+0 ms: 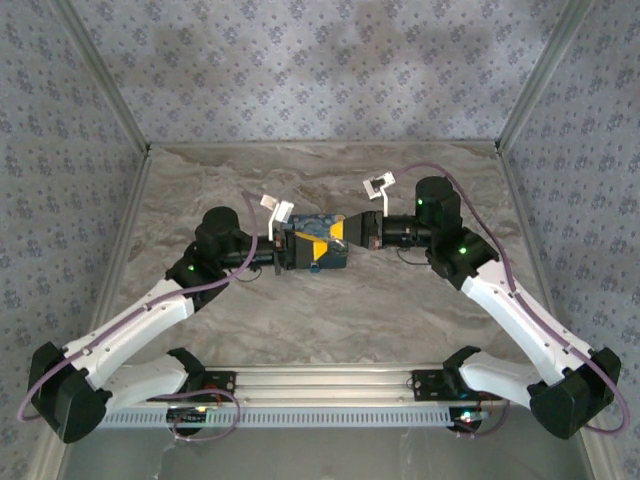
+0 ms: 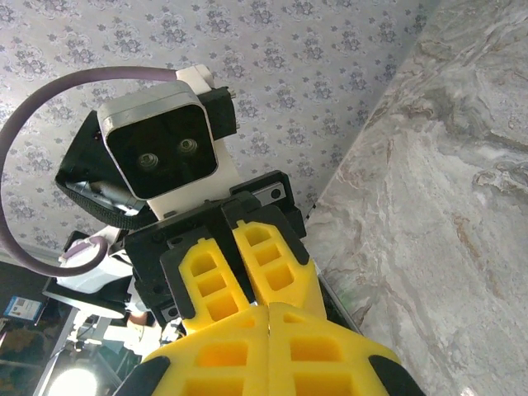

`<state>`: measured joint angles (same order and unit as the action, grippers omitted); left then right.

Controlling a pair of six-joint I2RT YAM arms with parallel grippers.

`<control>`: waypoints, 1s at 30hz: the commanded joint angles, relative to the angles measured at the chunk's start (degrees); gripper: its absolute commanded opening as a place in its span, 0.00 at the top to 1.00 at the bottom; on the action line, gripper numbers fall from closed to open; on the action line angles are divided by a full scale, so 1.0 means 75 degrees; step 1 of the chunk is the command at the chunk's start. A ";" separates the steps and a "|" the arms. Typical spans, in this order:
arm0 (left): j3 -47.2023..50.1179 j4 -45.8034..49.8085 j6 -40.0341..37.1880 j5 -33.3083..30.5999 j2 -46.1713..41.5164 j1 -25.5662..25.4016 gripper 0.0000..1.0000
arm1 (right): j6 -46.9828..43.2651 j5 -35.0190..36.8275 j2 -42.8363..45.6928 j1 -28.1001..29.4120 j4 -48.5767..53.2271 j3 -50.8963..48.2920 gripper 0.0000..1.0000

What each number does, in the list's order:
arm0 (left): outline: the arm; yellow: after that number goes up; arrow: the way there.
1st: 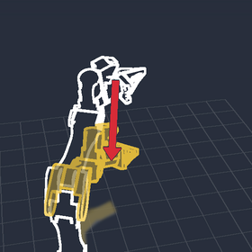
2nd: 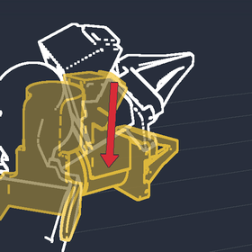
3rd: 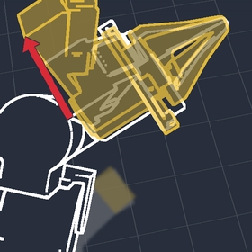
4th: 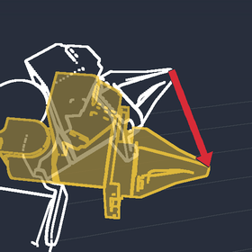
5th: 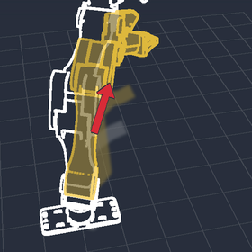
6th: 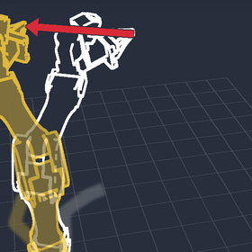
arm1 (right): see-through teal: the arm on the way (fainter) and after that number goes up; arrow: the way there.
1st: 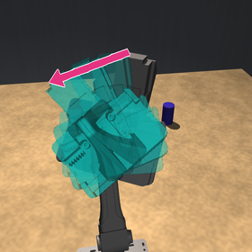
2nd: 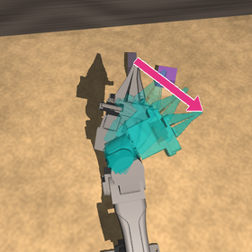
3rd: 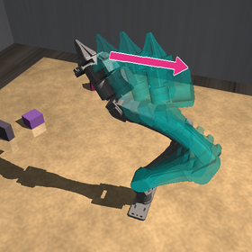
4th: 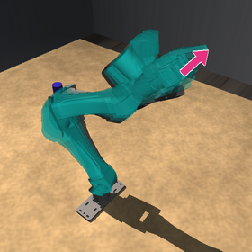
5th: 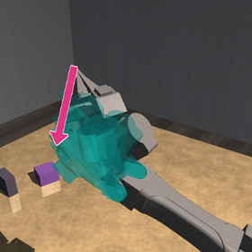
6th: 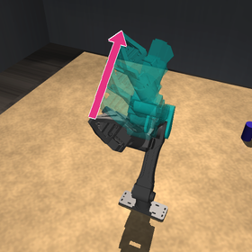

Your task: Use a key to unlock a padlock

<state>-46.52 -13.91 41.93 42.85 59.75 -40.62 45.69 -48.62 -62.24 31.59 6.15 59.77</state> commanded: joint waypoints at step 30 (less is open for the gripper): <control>-0.3757 0.8500 -0.3748 -0.0568 0.2136 -0.0534 1.00 | -0.2536 0.1189 0.1057 -0.0498 0.0448 -0.2221 0.51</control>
<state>-72.77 46.41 16.93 34.22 76.51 -42.81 25.87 -30.50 -55.09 28.27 18.33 44.05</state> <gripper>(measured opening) 0.042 0.495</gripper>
